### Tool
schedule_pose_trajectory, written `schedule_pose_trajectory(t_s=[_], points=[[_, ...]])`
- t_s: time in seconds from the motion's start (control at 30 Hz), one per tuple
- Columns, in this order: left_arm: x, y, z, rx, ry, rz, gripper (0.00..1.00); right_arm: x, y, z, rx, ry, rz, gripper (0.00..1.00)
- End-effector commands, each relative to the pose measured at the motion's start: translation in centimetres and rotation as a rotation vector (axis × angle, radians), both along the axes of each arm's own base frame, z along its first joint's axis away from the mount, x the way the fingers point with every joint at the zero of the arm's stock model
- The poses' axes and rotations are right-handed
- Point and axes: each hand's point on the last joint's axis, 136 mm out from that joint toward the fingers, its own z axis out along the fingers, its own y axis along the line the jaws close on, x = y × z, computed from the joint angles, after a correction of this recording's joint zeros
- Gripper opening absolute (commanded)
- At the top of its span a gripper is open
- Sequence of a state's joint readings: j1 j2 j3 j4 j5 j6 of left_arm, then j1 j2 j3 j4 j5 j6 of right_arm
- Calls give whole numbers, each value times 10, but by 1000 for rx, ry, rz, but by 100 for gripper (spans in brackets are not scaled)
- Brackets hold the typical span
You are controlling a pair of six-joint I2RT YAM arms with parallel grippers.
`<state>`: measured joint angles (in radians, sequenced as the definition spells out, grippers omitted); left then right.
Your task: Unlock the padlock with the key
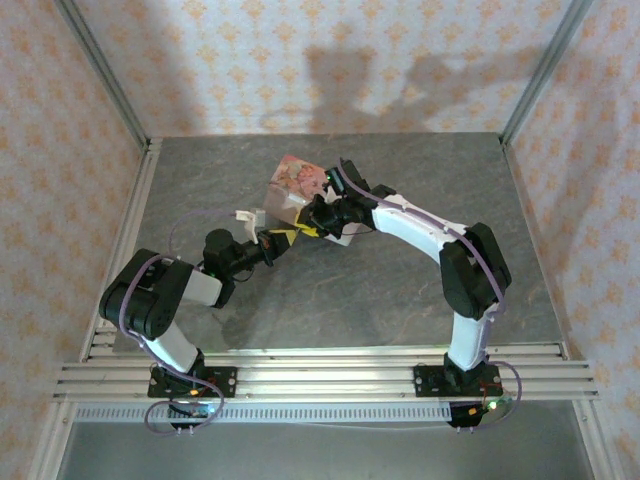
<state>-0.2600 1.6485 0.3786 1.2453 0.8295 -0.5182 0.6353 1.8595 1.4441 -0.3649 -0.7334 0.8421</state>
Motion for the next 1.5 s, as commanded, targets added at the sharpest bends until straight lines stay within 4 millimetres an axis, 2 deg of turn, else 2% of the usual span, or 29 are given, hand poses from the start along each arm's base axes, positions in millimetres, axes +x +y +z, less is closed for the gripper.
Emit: schedule_pose_trajectory(t_s=[0.0, 0.43, 0.83, 1.13, 1.47], points=[[6, -4, 16, -7, -76, 7, 0, -9, 4, 23, 70, 9, 18, 0], [7, 0, 21, -2, -98, 32, 0, -19, -2, 11, 33, 37, 47, 0], [2, -1, 35, -31, -119, 28, 0, -21, 4, 16, 85, 58, 42, 0], [1, -6, 34, -25, -123, 27, 0, -23, 7, 19, 119, 78, 44, 0], [-3, -2, 46, -28, -161, 43, 0, -27, 2, 18, 80, 105, 48, 0]])
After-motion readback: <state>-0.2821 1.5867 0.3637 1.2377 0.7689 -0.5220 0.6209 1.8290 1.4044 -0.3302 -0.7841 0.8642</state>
